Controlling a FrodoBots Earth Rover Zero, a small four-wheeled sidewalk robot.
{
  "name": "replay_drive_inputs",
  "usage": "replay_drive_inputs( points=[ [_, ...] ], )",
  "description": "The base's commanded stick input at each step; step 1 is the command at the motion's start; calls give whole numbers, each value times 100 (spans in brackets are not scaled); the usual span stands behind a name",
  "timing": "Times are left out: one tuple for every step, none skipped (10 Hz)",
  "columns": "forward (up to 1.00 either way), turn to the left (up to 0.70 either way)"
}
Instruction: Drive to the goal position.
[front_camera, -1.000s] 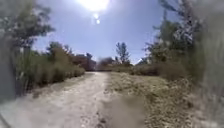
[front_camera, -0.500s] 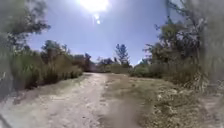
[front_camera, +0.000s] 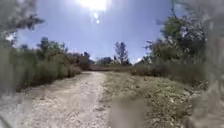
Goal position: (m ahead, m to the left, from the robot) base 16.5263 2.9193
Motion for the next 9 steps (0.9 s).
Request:
replay_drive_inputs(
  points=[
    [85, 0],
    [85, 0],
    [85, 0],
    [85, 16],
    [85, 34],
    [85, 26],
    [85, 3],
    [85, 0],
    [85, 0]
  ],
)
